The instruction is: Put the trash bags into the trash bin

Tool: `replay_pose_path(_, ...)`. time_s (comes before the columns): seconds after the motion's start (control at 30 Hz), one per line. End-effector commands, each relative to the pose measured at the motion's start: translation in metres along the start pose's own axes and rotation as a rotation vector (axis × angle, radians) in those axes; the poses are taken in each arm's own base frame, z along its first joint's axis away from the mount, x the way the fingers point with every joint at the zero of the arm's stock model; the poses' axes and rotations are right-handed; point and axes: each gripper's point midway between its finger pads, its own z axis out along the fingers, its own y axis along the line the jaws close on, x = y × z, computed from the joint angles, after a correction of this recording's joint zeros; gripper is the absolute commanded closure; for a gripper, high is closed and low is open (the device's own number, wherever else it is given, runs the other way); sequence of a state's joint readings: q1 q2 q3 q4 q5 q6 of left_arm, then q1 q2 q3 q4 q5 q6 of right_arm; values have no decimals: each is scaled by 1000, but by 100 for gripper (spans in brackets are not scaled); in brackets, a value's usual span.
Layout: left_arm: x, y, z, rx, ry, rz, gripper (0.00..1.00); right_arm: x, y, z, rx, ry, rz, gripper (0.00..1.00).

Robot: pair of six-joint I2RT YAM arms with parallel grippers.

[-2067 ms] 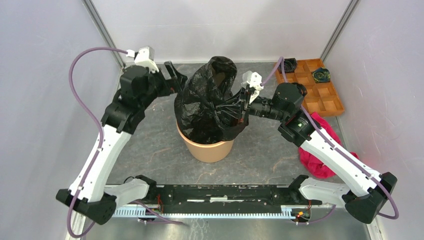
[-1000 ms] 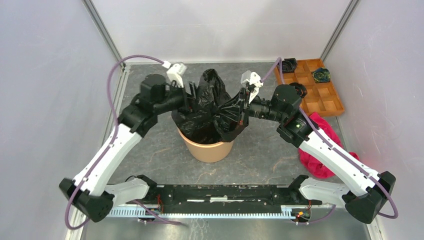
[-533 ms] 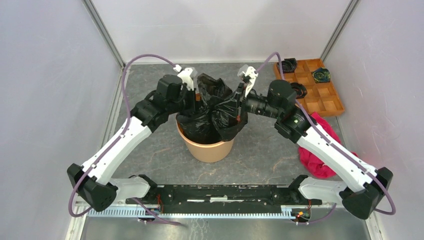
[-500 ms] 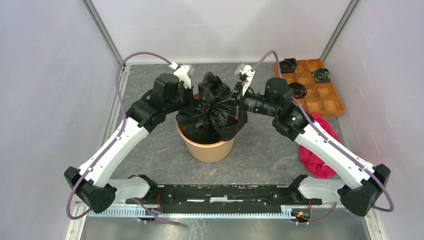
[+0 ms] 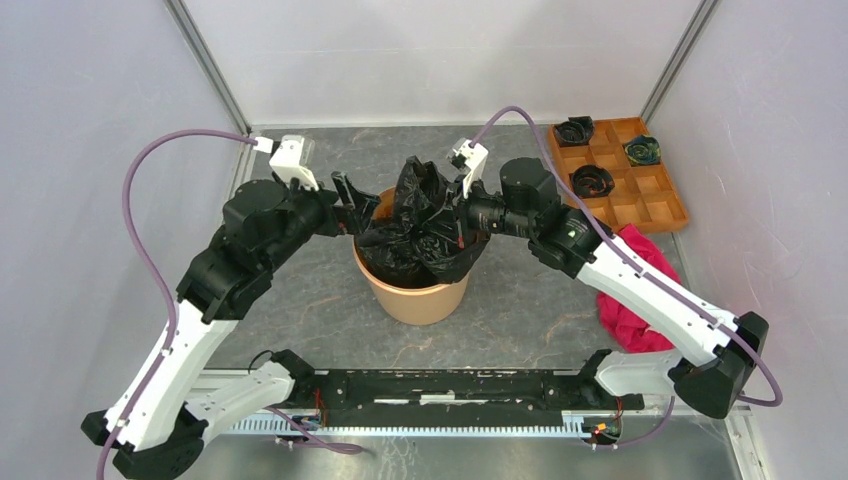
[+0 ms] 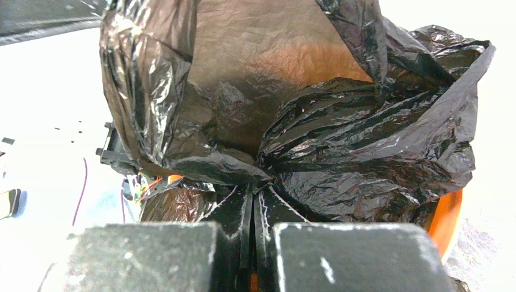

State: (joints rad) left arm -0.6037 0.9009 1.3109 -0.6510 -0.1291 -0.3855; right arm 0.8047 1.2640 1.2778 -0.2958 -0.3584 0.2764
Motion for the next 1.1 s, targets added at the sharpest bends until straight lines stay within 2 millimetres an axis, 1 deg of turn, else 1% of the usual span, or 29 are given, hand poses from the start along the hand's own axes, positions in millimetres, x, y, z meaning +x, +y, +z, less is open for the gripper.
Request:
replay_pose_path(0.0, 15, 1, 18, 11, 41, 70, 6, -22, 4, -11, 37, -72, 16, 99)
replay_pose_path(0.03, 14, 3, 18, 3, 37, 75, 6, -24, 1, -9, 57, -74, 50, 99)
replay_pose_path(0.1, 12, 8, 15, -14, 9, 89, 2, -23, -15, -2, 161, -34, 149, 99)
replay_pose_path(0.13, 13, 11, 16, -19, -3, 103, 0, -23, -20, 3, 200, -17, 187, 99)
replay_pose_path(0.2, 18, 17, 16, -38, -5, 110, 0, -14, -20, 15, 208, 18, 221, 99)
replay_pose_path(0.27, 23, 28, 16, -100, 9, 88, 0, -1, -23, 28, 225, 48, 254, 99)
replay_pose_path(0.37, 26, 43, 7, -177, -13, 40, 2, 20, -36, 46, 331, 114, 262, 99)
replay_pose_path(0.4, 25, 44, 2, -176, -40, 30, 2, 20, -41, 50, 372, 117, 252, 99)
replay_pose_path(0.5, 16, 45, -14, -158, -121, 1, 1, 35, -51, 67, 437, 174, 225, 99)
replay_pose_path(0.53, 13, 45, -19, -152, -141, -6, 1, 38, -53, 70, 449, 191, 214, 99)
replay_pose_path(0.6, 9, 46, -26, -156, -161, -18, 1, 36, -55, 73, 468, 194, 196, 99)
replay_pose_path(0.67, 9, 46, -30, -155, -156, -30, 1, 29, -55, 70, 469, 163, 170, 99)
replay_pose_path(0.73, 10, 37, -32, -108, -148, -39, 2, 23, -56, 66, 474, 133, 155, 99)
replay_pose_path(0.77, 10, 29, -32, -64, -142, -44, 2, 21, -56, 64, 477, 126, 148, 99)
replay_pose_path(0.87, 12, -5, -28, 111, -98, -66, 1, 11, -53, 60, 469, 113, 130, 99)
replay_pose_path(0.93, 11, -26, -25, 198, -59, -97, 2, 5, -46, 57, 439, 97, 128, 99)
replay_pose_path(0.97, 12, -37, -23, 247, -32, -115, 4, 2, -43, 54, 422, 83, 130, 99)
replay_pose_path(1.03, 10, -46, -17, 276, -5, -146, 10, -2, -38, 50, 398, 54, 132, 99)
replay_pose_path(1.07, 10, -50, -14, 287, 6, -164, 14, -1, -37, 46, 393, 44, 135, 99)
